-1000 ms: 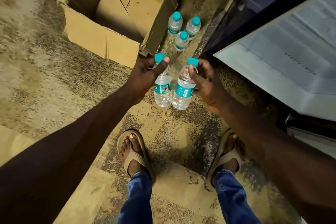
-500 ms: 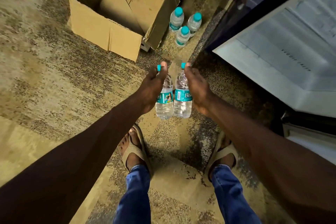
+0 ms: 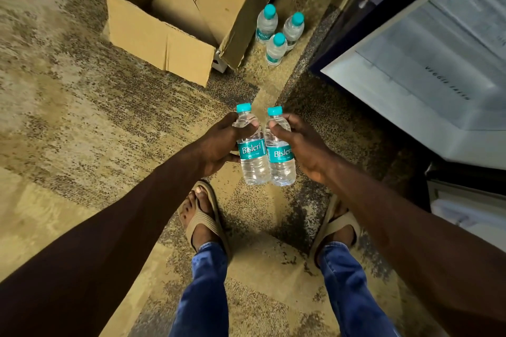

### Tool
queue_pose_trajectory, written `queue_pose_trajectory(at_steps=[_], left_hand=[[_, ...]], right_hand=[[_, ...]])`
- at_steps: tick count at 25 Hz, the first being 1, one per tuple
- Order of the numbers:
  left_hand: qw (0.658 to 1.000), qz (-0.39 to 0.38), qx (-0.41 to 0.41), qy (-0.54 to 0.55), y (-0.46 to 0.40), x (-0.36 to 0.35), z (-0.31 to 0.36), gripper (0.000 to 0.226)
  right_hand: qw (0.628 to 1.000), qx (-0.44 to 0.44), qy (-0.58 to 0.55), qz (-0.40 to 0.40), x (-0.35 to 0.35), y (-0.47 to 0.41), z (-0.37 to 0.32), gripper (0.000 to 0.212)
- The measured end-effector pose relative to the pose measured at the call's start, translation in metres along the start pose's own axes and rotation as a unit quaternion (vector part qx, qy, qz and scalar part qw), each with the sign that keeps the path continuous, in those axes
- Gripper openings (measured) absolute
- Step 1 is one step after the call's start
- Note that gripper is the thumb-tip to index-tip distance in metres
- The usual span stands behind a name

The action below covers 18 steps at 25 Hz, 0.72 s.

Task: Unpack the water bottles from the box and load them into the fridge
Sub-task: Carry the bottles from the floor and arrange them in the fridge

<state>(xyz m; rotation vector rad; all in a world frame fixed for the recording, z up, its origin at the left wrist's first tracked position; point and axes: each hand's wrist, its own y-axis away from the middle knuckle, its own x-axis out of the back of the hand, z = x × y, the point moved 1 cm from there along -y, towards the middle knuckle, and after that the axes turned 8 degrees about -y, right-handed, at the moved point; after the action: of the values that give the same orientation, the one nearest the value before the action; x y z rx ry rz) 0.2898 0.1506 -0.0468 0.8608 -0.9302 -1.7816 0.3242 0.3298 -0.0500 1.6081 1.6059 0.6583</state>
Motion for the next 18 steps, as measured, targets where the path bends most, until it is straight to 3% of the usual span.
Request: queue_pose_trajectory(at_steps=[2,7,14,18], left_hand=[[1.000,-0.005,-0.012,-0.011,0.002,-0.002,-0.002,0.030],[0.999,0.002,-0.036,-0.007,0.004,-0.015,0.000,0.038],[0.999,0.005,-0.049,0.000,0.019,-0.032,0.020,0.027],[0.999,-0.005,-0.032,0.000,0.032,-0.046,0.035,0.046]], right_hand=[[1.000,0.008,0.005,0.004,-0.001,0.003,0.002,0.073],[0.999,0.033,-0.020,0.029,0.004,0.006,-0.003,0.040],[0.998,0.044,-0.034,0.014,0.010,0.027,-0.025,0.035],[0.996,0.031,-0.077,0.026,0.021,0.045,-0.034,0.046]])
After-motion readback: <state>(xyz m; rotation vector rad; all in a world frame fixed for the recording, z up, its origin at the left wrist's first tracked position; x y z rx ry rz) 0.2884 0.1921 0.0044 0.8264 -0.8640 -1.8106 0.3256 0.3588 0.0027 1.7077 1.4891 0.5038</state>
